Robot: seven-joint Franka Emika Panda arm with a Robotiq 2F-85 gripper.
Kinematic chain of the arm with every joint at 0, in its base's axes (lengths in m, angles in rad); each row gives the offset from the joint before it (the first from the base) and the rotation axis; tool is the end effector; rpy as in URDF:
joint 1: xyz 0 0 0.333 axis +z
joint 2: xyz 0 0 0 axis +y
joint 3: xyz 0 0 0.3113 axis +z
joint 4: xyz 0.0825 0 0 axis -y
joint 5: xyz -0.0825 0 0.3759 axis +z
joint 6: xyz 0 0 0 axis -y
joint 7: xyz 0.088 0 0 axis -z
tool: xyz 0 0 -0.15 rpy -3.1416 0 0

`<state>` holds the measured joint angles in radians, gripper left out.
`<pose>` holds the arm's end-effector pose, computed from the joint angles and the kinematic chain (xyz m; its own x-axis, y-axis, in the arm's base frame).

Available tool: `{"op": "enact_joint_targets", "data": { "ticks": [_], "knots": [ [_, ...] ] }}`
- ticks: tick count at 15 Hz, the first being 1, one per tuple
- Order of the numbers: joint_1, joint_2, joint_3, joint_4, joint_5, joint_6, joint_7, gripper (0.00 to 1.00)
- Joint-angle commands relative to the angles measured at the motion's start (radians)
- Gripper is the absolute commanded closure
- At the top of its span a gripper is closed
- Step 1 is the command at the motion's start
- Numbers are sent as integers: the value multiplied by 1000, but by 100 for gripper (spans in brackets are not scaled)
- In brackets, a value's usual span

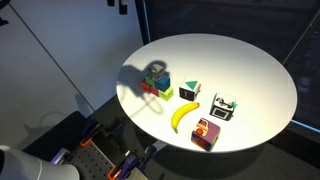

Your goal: Pick up the square plush toy on the left and put it on top of the stacked blocks on the left

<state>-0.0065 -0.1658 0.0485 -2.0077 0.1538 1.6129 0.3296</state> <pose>0.4650 0.0427 0.4678 0.9208 -0.2902 -0.2606 -0.3151 -0.9472 -0.0585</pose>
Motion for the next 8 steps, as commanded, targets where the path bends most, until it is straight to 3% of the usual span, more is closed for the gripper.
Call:
{"op": "enact_joint_targets", "data": {
  "ticks": [1,5,8],
  "knots": [
    [-6,1,-17,-60,-10,202,-46,0],
    [-3,10,-36,-148,15,540,-139,0],
    [0,37,-55,-172,50,670,-231,0]
  ]
}}
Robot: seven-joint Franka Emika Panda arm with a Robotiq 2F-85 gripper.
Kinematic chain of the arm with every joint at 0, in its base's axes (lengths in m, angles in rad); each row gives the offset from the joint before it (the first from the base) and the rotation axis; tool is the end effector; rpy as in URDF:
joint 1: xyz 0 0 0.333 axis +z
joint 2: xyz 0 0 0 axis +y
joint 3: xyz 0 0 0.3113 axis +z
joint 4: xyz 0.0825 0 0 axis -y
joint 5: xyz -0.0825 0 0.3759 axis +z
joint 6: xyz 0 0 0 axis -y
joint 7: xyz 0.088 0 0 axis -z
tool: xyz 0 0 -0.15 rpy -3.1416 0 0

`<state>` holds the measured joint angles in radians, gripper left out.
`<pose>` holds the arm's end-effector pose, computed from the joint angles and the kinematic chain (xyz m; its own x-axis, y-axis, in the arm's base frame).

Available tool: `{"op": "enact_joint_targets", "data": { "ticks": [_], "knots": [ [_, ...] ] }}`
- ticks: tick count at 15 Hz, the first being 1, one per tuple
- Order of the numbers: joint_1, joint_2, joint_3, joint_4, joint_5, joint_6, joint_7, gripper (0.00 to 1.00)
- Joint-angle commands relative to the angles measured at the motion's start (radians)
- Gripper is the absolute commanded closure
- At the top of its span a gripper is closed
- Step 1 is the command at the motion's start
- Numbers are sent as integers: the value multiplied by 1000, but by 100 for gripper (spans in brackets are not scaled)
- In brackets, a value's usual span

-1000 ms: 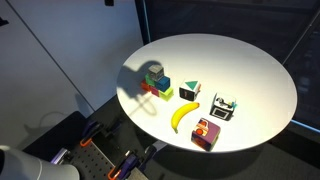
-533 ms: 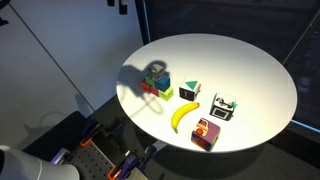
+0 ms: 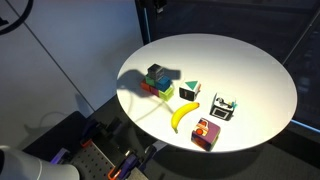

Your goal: Pick up the square plush toy on the left and put it on top of the stacked blocks on the left

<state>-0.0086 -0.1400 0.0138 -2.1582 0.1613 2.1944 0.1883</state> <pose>0.5261 0.0142 0.4331 0.9523 -0.2718 0.1389 -0.2471 -0.9536 -0.1719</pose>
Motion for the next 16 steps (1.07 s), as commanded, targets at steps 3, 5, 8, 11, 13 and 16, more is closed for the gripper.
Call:
{"op": "enact_joint_targets", "data": {
  "ticks": [3,5,8,11,13,16],
  "knots": [
    [-1,48,-37,-6,74,103,-152,0],
    [-8,72,-45,8,51,97,-174,0],
    [-17,103,-56,26,20,101,-196,0],
    [-27,143,-61,42,2,132,-203,0],
    [-31,183,-62,53,-25,159,-181,0],
    [-32,242,-65,68,-89,181,-137,0]
  ]
}}
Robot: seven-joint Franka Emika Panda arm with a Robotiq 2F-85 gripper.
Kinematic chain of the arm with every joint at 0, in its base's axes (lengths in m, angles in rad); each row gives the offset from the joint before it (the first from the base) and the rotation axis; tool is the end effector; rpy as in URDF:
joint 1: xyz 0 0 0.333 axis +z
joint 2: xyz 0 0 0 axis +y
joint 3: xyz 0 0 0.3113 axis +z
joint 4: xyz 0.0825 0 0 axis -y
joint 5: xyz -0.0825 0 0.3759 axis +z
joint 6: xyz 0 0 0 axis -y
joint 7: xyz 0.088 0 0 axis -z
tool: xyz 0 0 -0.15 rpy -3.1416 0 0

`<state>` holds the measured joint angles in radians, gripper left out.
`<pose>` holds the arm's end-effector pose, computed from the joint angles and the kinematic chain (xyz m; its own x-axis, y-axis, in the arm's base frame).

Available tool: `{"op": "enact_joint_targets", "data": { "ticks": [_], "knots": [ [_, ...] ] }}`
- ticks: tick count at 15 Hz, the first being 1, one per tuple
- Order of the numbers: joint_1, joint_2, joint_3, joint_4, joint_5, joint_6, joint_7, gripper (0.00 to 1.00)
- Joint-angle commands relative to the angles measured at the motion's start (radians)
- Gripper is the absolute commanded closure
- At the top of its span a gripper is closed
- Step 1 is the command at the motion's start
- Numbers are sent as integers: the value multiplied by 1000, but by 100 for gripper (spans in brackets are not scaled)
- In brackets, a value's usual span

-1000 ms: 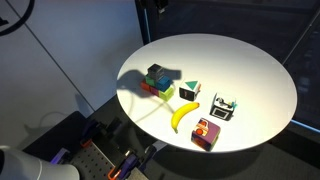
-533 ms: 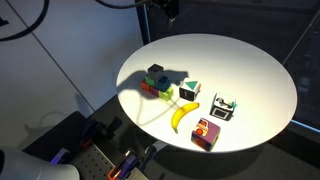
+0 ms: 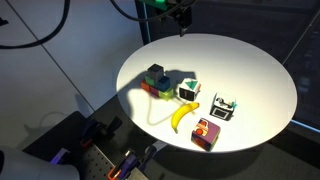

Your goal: Pick up the square plush toy on the left and put it on top of the stacked blocks on the left

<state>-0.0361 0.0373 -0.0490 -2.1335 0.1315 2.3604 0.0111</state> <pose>0.5642 -0.0424 0.3664 0.9654 -0.1865 0.1824 -0.1687 -0.9797 -0.1084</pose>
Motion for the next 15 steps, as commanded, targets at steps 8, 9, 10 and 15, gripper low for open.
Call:
{"op": "enact_joint_targets", "data": {
  "ticks": [8,9,10,15],
  "knots": [
    [-8,203,-22,137,-140,-65,92,0],
    [-8,212,-24,146,-140,-75,92,0],
    [-9,223,-25,156,-140,-85,90,0],
    [-8,227,-24,141,-132,-57,79,0]
  ]
}}
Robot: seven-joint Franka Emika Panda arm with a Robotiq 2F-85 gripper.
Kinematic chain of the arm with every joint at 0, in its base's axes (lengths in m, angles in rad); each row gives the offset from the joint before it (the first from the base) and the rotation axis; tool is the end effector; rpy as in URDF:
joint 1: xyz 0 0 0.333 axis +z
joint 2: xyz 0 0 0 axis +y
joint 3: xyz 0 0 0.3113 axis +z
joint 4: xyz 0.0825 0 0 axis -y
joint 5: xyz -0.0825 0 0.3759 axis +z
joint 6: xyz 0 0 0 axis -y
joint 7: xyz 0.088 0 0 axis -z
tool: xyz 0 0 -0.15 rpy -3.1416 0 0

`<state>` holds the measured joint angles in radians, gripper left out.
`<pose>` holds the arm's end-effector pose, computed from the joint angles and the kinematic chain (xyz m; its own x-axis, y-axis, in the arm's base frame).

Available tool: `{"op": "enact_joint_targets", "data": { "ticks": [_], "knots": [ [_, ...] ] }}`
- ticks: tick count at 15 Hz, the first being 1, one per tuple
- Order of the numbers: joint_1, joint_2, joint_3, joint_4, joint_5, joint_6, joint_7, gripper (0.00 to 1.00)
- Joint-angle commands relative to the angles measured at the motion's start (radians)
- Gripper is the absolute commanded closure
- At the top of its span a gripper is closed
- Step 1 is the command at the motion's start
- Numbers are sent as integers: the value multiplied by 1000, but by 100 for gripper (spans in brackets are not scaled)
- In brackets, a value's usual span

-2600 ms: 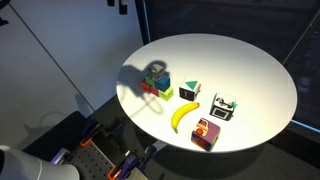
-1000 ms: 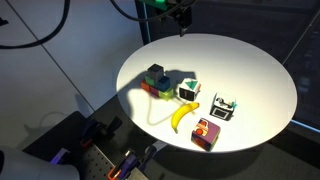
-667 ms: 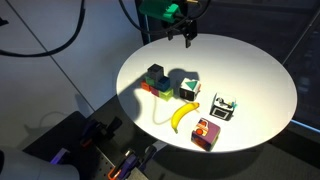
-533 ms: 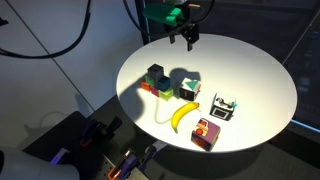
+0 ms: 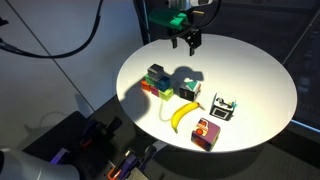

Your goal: Pick up the square plush toy on the left and put it on top of the stacked blocks on the left

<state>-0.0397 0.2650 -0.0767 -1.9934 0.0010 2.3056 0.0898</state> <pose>0.5951 -0.0688 0.2918 0.9782 -0.2017 0.0495 -0.2026 -0.9791 0.0149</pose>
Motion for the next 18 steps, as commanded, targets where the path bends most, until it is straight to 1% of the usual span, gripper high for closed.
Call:
{"op": "enact_joint_targets", "data": {
  "ticks": [1,6,7,12,14,18],
  "knots": [
    [-4,2,4,5,-1,-2,1,0],
    [-4,3,4,8,-1,-4,1,0],
    [-6,5,4,3,-7,3,-16,0],
    [-22,70,-2,27,-12,8,-64,0],
    [-34,96,-2,30,-12,24,-94,0],
    [-68,149,11,37,7,90,-197,0]
  ]
}}
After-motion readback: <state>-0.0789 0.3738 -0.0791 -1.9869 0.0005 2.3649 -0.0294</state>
